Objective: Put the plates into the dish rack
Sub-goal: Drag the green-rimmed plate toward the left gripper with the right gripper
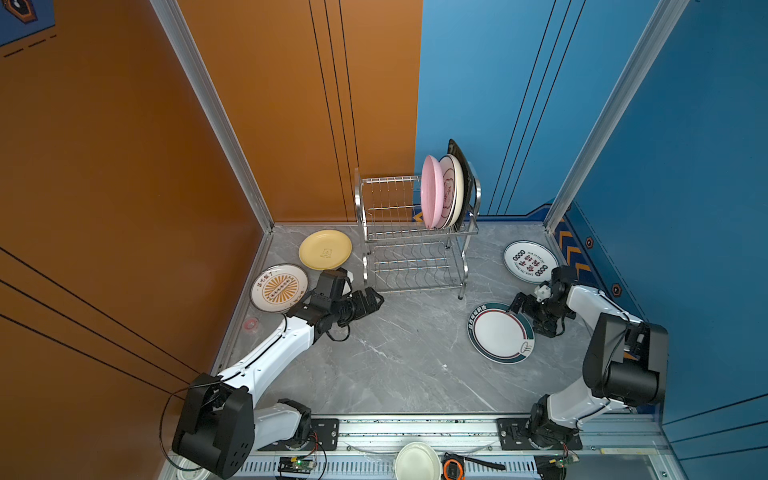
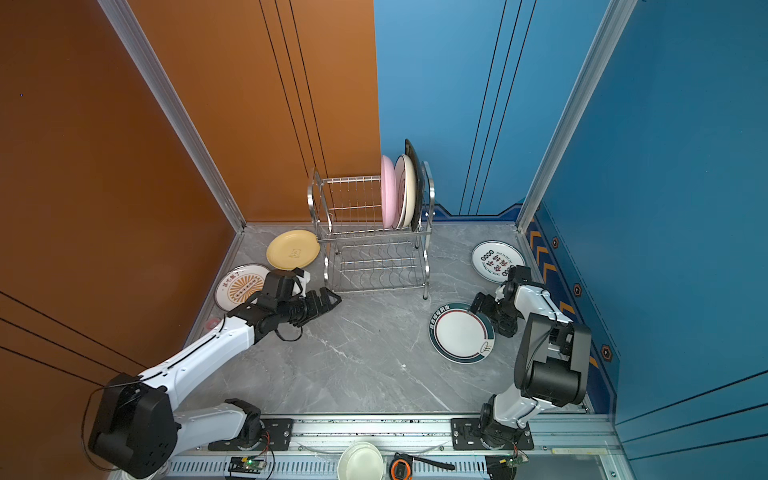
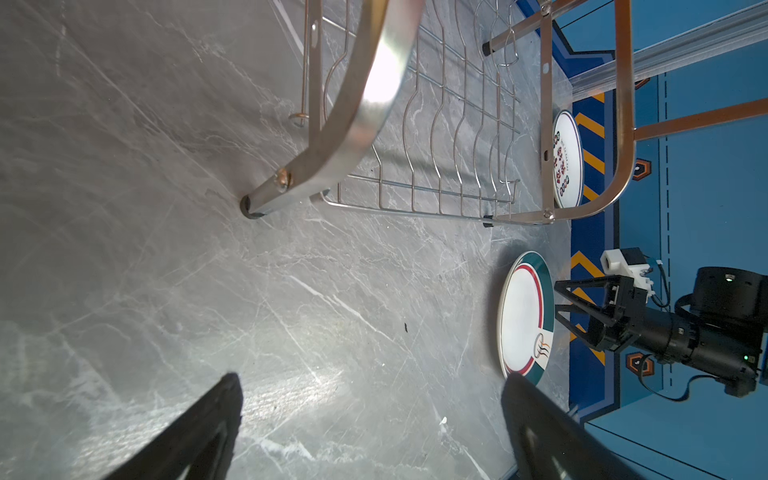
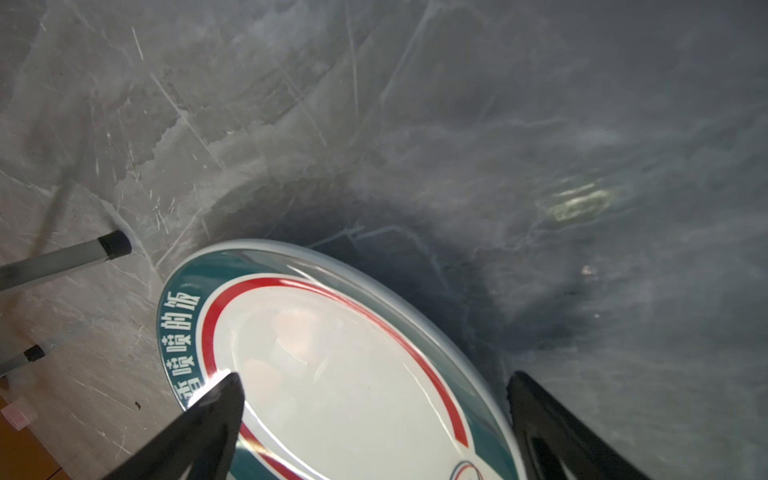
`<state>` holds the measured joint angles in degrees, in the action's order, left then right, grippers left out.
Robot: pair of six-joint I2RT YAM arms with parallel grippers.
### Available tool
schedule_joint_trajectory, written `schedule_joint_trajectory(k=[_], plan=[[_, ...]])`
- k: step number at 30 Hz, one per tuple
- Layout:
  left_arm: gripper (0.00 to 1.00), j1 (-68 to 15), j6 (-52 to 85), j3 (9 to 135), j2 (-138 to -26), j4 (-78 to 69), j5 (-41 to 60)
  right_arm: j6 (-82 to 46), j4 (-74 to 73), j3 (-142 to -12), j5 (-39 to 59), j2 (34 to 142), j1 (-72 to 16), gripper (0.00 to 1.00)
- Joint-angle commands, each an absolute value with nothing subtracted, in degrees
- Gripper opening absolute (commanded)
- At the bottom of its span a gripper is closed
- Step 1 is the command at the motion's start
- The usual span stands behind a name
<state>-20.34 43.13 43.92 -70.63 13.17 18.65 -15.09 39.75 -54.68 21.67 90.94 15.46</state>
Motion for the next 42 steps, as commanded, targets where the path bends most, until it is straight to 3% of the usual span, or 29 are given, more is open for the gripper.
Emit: schedule_joint_trajectory(k=[1, 10, 25, 36, 42], plan=[[0.98, -20.4, 42.8, 43.0, -70.7, 12.2, 20.1, -14.9, 39.3, -53.8, 24.0, 90.1, 13.9, 0.98], [0.98, -20.5, 42.7, 42.7, -70.3, 12.2, 20.4, -15.6, 39.6, -53.8, 24.9, 90.2, 6.7, 0.98], [0.98, -20.5, 43.3, 41.1, -67.7, 12.2, 20.1, -24.0, 36.2, -54.9, 26.2, 90.3, -14.0, 0.98], [0.98, -20.5, 43.1, 40.4, -66.4, 13.3, 20.2, -19.6, 35.5, -48.4, 30.4, 87.1, -9.6, 0.90], [0.98, -20.4, 42.8, 40.9, -67.2, 13.3, 20.6, -18.7, 31.5, -44.3, 32.8, 86.3, -7.5, 0.74]])
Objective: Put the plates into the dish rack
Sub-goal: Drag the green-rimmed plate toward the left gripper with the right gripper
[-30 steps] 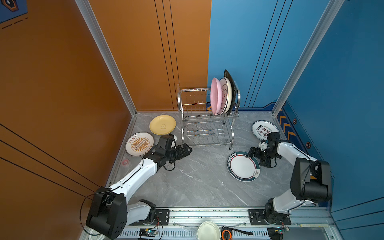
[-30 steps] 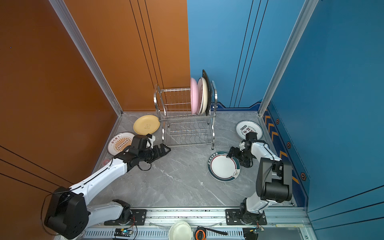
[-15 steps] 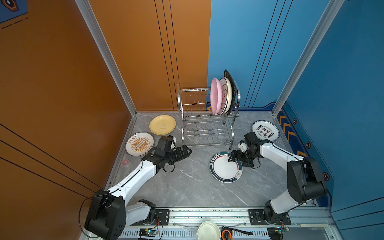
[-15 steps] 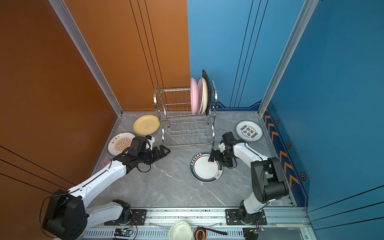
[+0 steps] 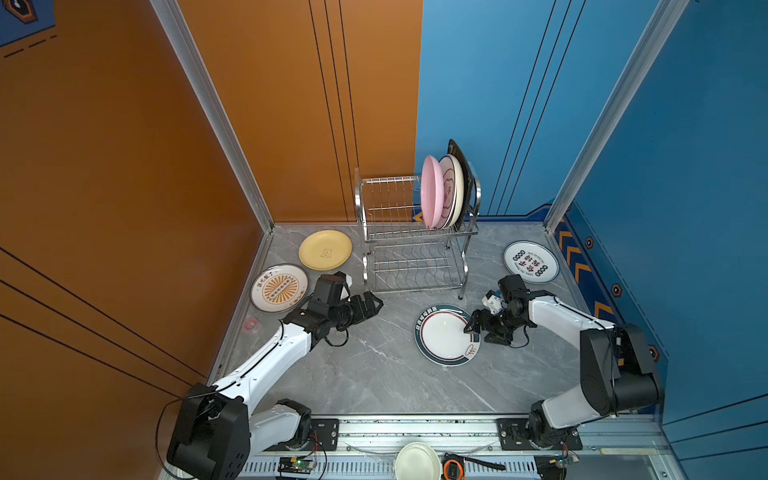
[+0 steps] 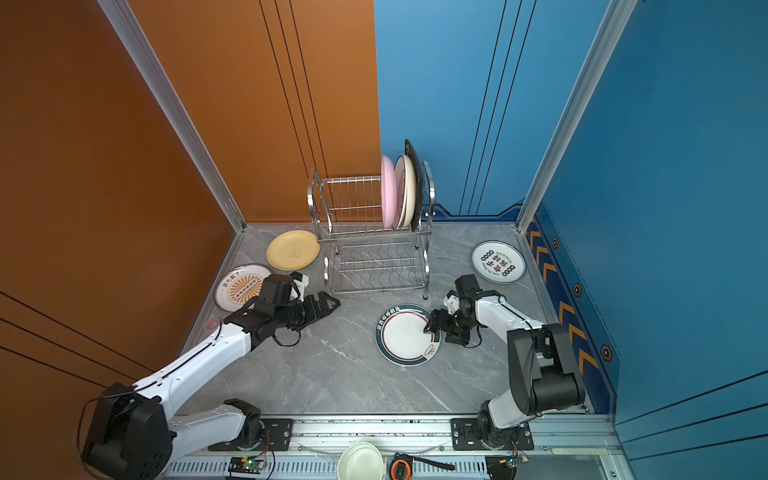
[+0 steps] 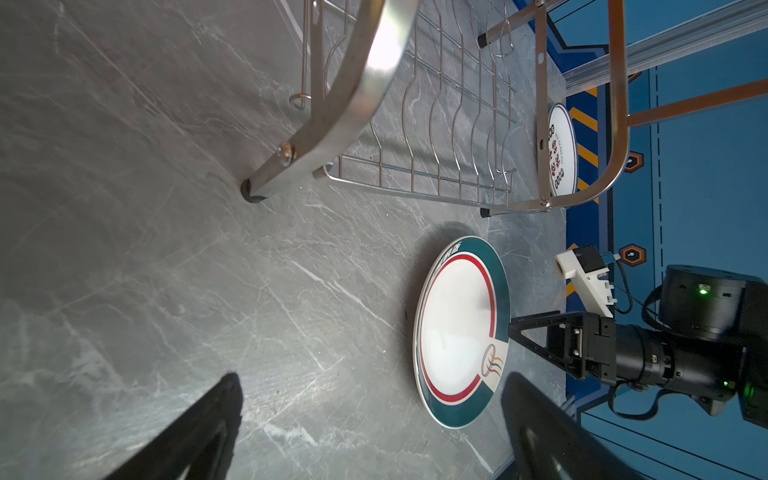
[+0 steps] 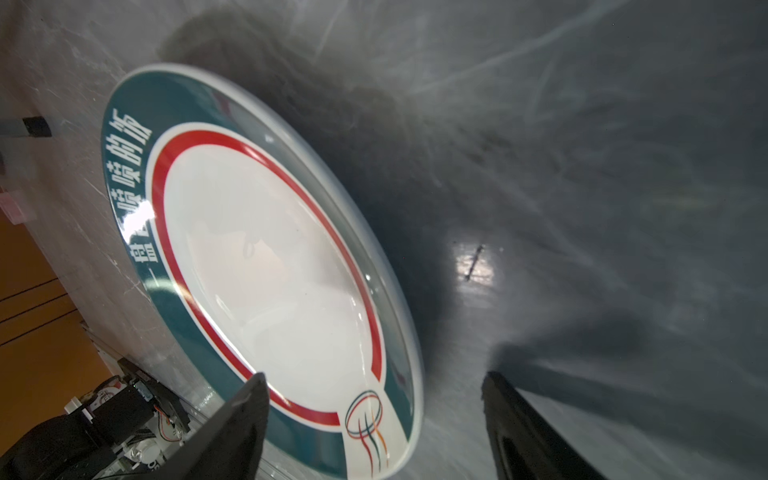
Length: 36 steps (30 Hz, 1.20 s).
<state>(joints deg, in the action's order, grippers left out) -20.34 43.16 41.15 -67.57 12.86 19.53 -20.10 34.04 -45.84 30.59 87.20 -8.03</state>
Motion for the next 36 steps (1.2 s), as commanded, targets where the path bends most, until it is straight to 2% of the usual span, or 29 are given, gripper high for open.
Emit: schedule_joint_trajectory(k=[1, 5, 12, 23, 31, 36], plan=[[0.98, -20.4, 42.7, 41.0, -67.4, 13.2, 20.7, -18.5, 30.7, -43.9, 33.4, 86.5, -7.6, 0.70], [0.98, -20.3, 42.5, 41.3, -67.8, 13.3, 20.8, -18.4, 27.8, -42.8, 34.8, 87.7, -7.7, 0.59], [0.98, -20.3, 42.4, 41.7, -68.0, 13.4, 20.8, -16.9, 25.8, -42.7, 35.4, 90.3, -7.8, 0.50], [0.98, -20.4, 42.5, 41.5, -67.3, 14.3, 20.2, -14.7, 25.7, -42.5, 36.3, 92.4, -7.8, 0.15], [0.98, -20.9, 42.8, 42.0, -67.9, 14.2, 20.2, -13.7, 27.4, -43.1, 37.8, 91.2, -8.1, 0.01], [0.98, -21.8, 42.6, 42.8, -69.0, 14.1, 20.9, -15.0, 28.3, -44.2, 40.2, 88.5, -8.6, 0.00]])
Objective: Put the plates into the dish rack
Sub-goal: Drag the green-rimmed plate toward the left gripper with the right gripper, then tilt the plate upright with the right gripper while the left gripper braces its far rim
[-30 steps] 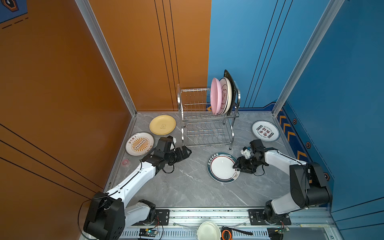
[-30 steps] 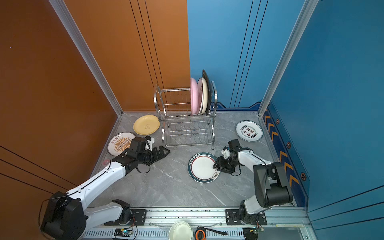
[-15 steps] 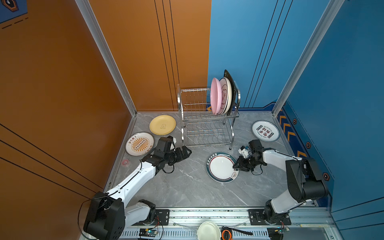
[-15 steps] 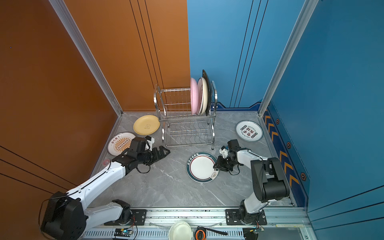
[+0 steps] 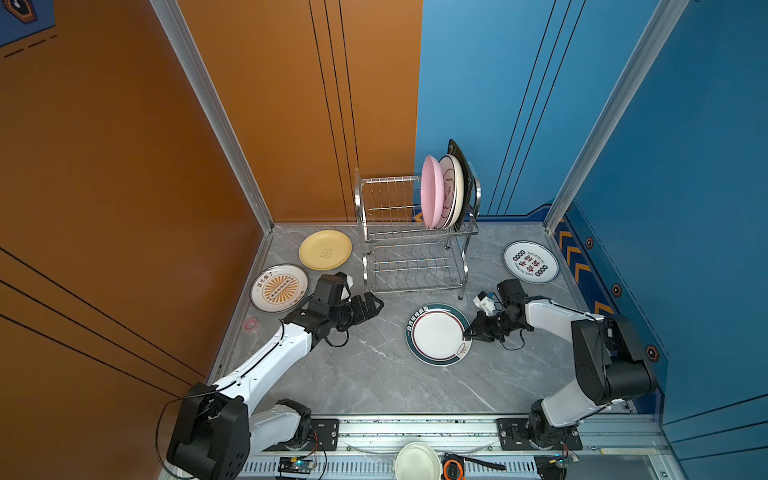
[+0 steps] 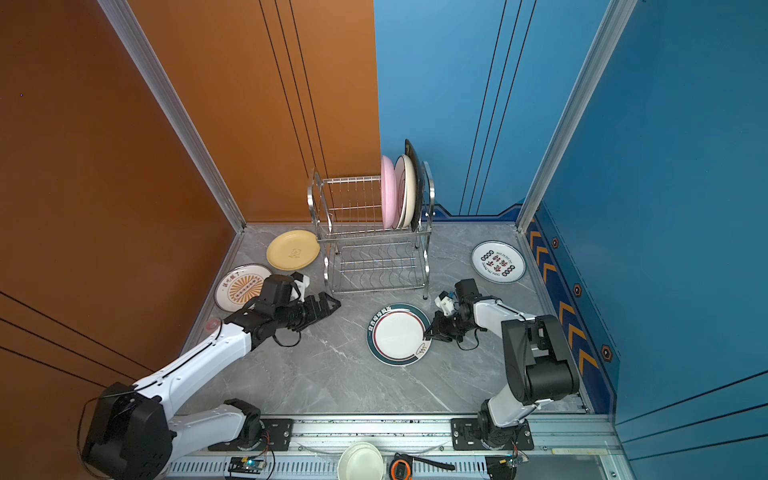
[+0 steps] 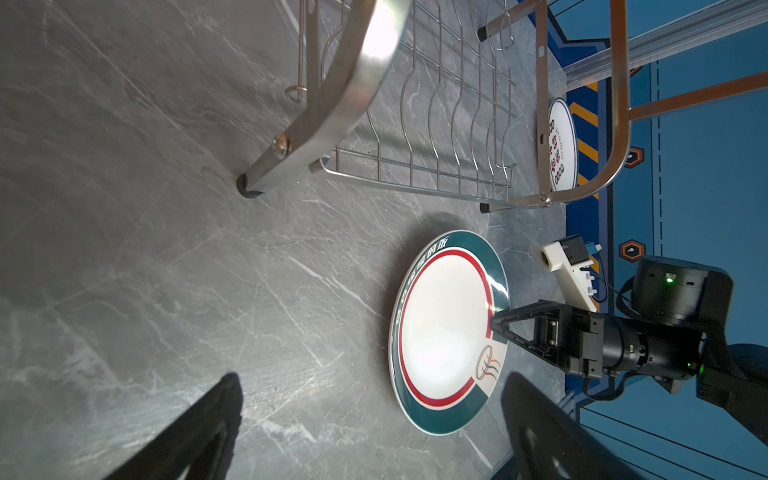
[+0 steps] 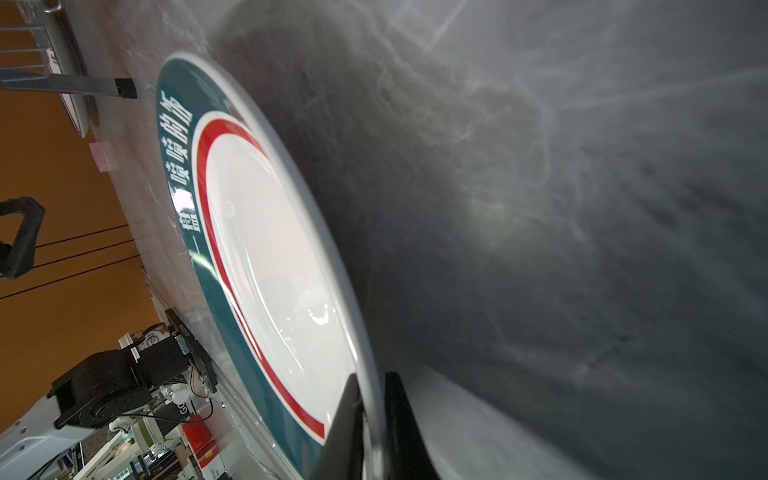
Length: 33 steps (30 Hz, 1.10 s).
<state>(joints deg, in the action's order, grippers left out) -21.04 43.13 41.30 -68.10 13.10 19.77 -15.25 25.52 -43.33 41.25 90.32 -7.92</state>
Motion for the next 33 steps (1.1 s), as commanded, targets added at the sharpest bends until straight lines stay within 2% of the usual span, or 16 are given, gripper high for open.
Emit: schedule_joint_trajectory(k=[1, 9, 18, 22, 24, 25, 33], plan=[[0.98, -22.1, 42.5, 42.9, -69.2, 14.1, 21.1, -15.5, 28.2, -44.4, 41.1, 87.8, -8.8, 0.00], [0.98, -23.9, 42.1, 42.9, -70.7, 11.3, 25.1, -21.1, 27.6, -47.4, 45.7, 82.7, -10.2, 0.00], [0.99, -23.9, 43.9, 40.5, -71.5, 1.5, 31.9, -28.9, 22.0, -49.3, 49.5, 79.6, -11.7, 0.00], [0.89, -23.7, 44.5, 40.0, -71.7, -1.2, 33.9, -32.5, 18.0, -49.5, 50.5, 79.1, -12.2, 0.00], [0.87, -23.5, 44.9, 39.6, -72.0, -2.3, 34.8, -34.7, 15.2, -49.3, 51.3, 79.0, -12.2, 0.00], [0.82, -23.4, 45.0, 39.6, -72.1, -2.4, 35.1, -35.8, 14.0, -49.4, 51.6, 78.9, -12.4, 0.00], [0.68, -22.9, 45.8, 39.6, -72.3, -3.8, 36.0, -38.1, 11.9, -51.4, 52.1, 78.9, -14.9, 0.00]])
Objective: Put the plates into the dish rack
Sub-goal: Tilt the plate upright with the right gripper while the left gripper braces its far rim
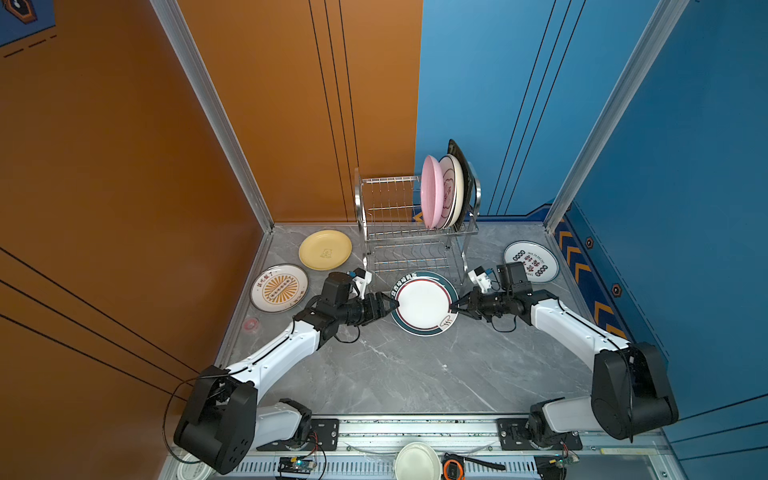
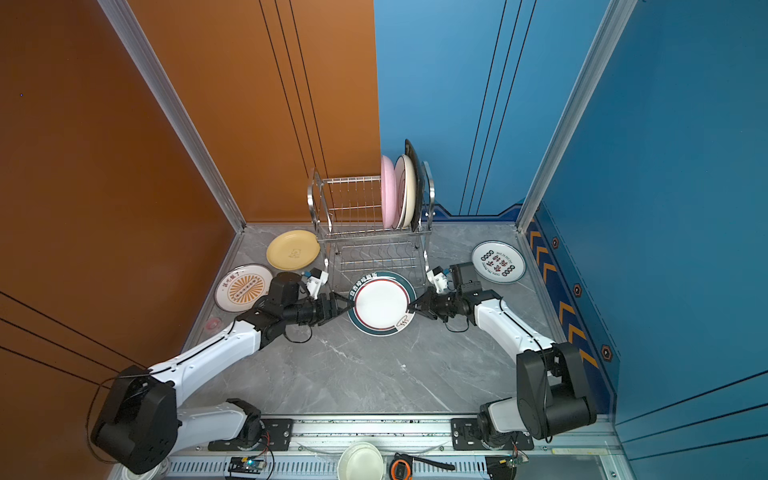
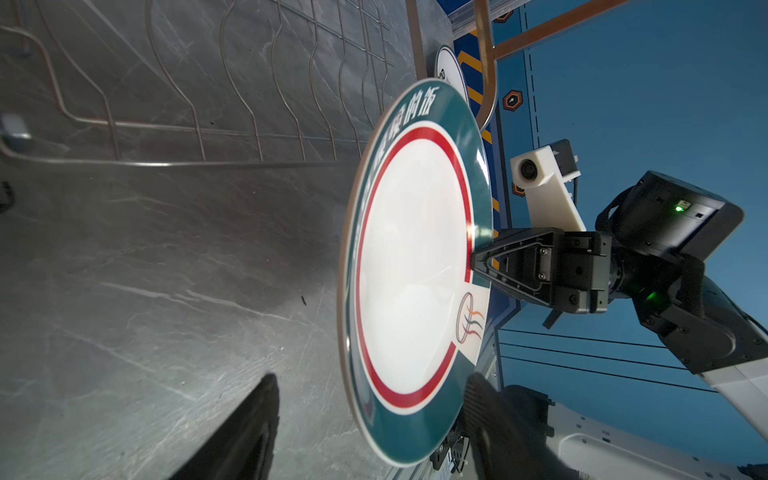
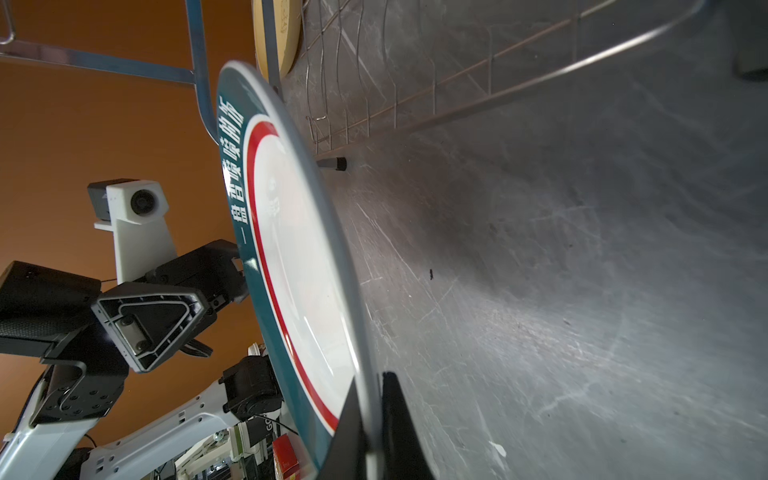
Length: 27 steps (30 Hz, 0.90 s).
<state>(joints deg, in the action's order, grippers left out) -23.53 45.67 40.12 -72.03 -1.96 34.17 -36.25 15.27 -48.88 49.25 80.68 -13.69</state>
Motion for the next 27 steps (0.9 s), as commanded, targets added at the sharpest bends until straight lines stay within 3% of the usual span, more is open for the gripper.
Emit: schedule_joint_trajectory(k=[1, 10, 20, 24, 27], plan=[[0.67, -22.8, 46.0, 39.7, -72.3, -4.1, 36.1, -38.1, 11.9, -51.6, 52.2, 78.9, -15.1, 0.00], [0.50, -21.4, 47.6, 39.8, -72.2, -6.7, 37.5, -38.4, 11.9, -52.1, 52.6, 78.8, -18.0, 0.00], [0.15, -21.0, 48.4, 39.2, -71.2, -6.8, 38.2, -39.2, 9.6, -52.9, 53.6, 78.5, -18.9, 0.00], [0.00, -21.0, 49.0, 38.9, -70.4, -6.9, 38.9, -39.8, 7.0, -52.7, 54.4, 78.5, -19.6, 0.13], [0.00, -21.0, 49.8, 38.5, -69.8, -7.2, 39.4, -40.2, 5.0, -52.6, 54.8, 78.9, -20.6, 0.23]])
